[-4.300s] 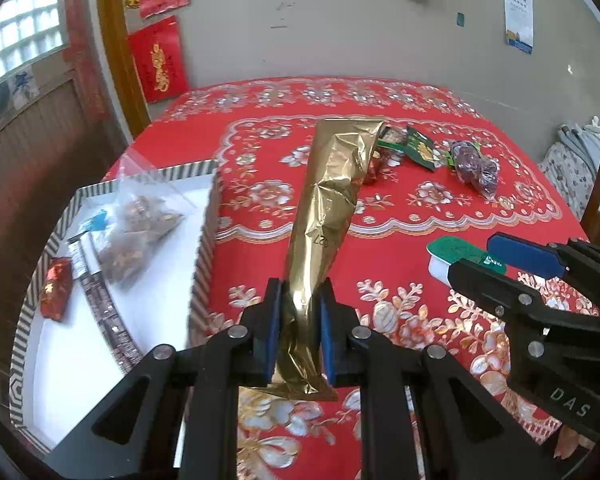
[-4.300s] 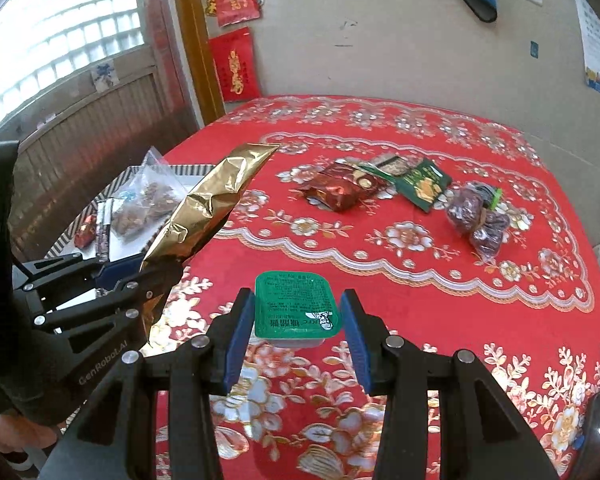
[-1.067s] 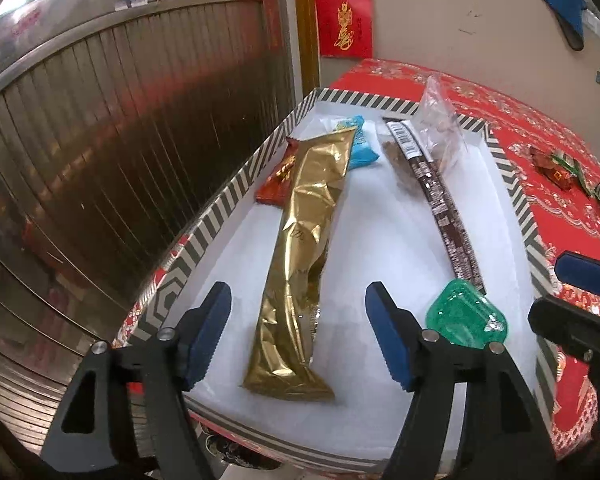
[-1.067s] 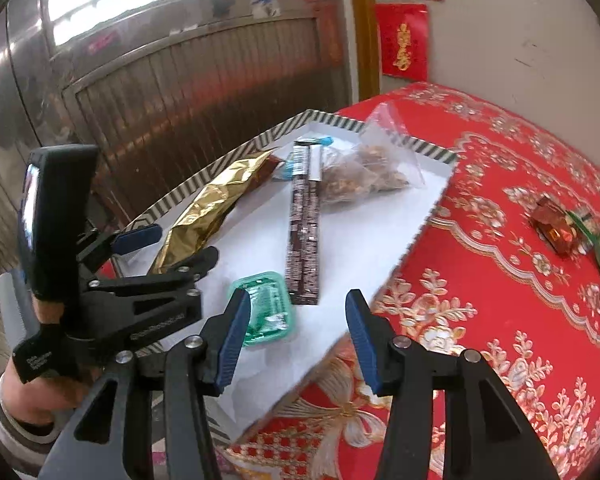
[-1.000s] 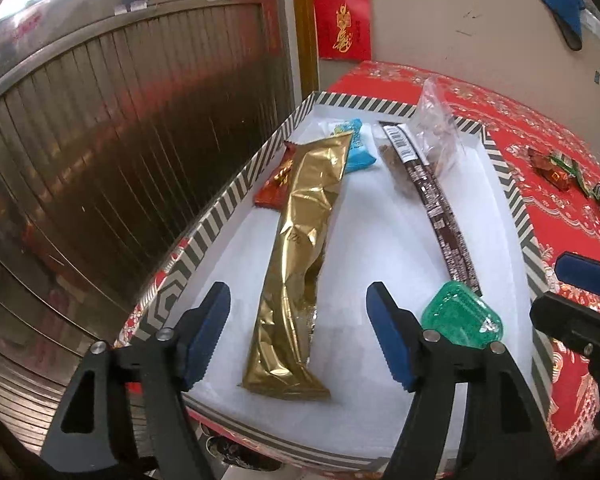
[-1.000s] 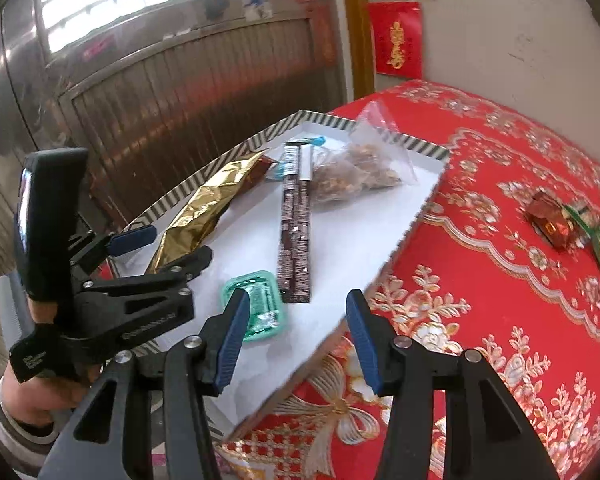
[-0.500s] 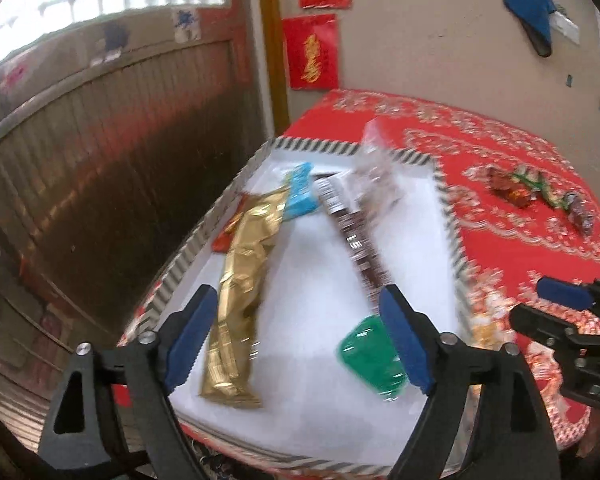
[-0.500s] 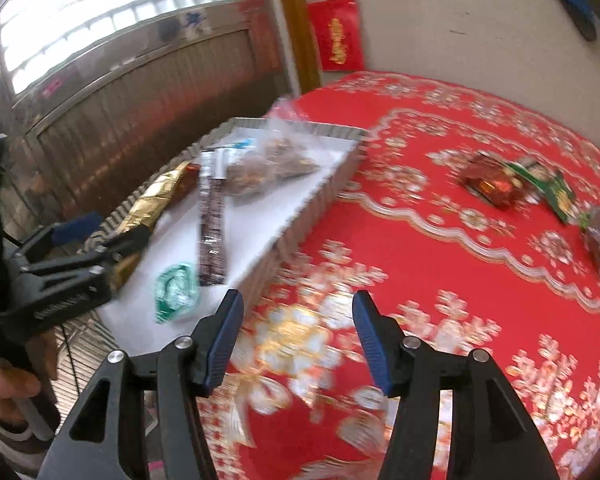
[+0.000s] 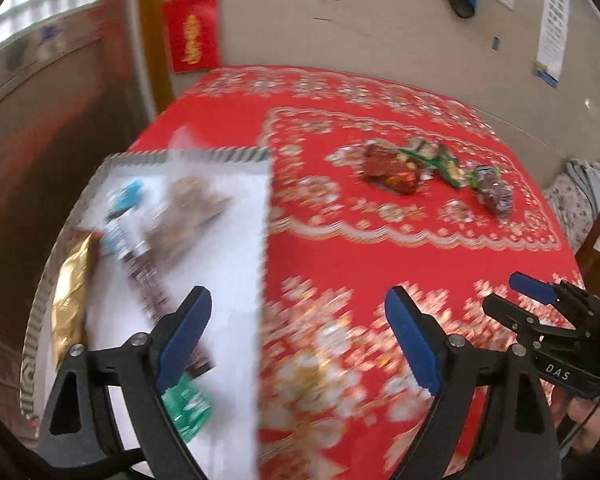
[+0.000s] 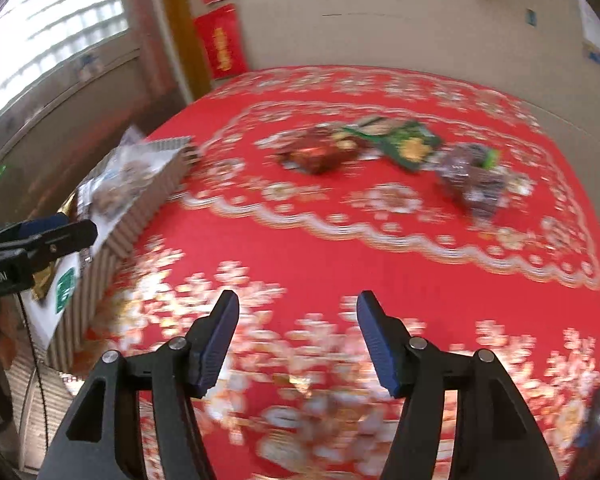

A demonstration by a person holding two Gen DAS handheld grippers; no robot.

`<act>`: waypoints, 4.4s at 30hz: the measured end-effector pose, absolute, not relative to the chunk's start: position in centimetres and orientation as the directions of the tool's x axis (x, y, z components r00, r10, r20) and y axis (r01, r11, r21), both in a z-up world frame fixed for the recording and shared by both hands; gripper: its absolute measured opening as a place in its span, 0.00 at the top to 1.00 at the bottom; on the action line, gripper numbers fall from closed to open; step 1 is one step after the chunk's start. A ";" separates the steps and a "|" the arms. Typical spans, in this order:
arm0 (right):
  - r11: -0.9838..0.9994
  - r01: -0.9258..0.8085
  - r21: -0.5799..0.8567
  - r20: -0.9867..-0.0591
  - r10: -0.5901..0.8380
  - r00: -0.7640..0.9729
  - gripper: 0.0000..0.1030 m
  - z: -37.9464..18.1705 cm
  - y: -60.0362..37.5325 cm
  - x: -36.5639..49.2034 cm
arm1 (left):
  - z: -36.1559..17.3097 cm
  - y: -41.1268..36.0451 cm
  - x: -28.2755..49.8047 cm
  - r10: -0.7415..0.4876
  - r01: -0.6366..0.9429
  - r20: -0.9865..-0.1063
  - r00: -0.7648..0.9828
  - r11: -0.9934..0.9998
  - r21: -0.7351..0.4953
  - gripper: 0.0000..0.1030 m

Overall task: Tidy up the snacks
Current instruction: 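Move both tools back toward the snack pile, then grasp the red candy packet with the left gripper while the right gripper grasps the tied dates bag, then carry the red candy packet and dates bag over the white box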

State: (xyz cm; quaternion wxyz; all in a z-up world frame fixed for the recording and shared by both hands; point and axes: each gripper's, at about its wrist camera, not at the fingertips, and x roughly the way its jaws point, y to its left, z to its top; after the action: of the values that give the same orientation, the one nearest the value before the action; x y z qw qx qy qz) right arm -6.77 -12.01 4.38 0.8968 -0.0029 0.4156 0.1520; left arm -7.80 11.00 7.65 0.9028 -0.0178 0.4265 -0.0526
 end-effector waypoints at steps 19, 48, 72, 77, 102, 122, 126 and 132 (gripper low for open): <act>0.969 -0.211 0.126 -0.722 0.235 0.650 0.37 6.3 -20.6 -5.3 | 4.6 0.8 10.2 -0.090 -0.104 -0.866 0.492 0.981 -0.162 0.14; 0.909 0.084 0.408 -0.699 0.252 0.669 0.23 5.5 -25.2 0.3 | 2.4 2.6 10.6 -0.086 0.006 -0.900 0.428 0.996 -0.092 0.14; 0.939 0.120 0.322 -0.760 0.180 0.625 0.30 1.9 -22.6 6.7 | 1.0 0.0 11.2 -0.064 0.028 -0.895 0.442 0.998 -0.057 0.20; 0.952 0.083 0.295 -0.759 0.181 0.626 0.30 2.4 -22.9 3.8 | 1.5 0.9 10.5 -0.060 0.063 -0.887 0.457 0.997 -0.035 0.60; 0.975 -0.073 0.208 -0.704 0.201 0.681 0.30 4.0 -17.5 -6.2 | 4.9 1.0 -2.2 -0.086 0.186 -0.817 0.570 0.982 0.026 0.64; 0.977 -0.146 0.157 -0.704 0.214 0.677 0.30 4.3 -12.7 -8.0 | 5.0 3.5 -7.3 -0.074 0.150 -0.758 0.648 0.988 0.032 0.64; 0.976 -0.157 0.150 -0.703 0.216 0.678 0.30 4.5 -11.9 -8.2 | 5.0 4.1 -7.9 -0.079 0.149 -0.755 0.651 0.989 0.024 0.64; 0.972 -0.190 0.139 -0.693 0.233 0.682 0.30 5.2 -10.3 -8.6 | 5.7 5.3 -8.9 -0.067 0.128 -0.729 0.681 0.991 0.029 0.64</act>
State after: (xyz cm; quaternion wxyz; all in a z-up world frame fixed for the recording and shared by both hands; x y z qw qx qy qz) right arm -8.61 -10.27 5.17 0.9168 0.0280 0.3814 0.1153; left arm -8.94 5.27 5.71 0.9160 0.0389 0.3958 -0.0533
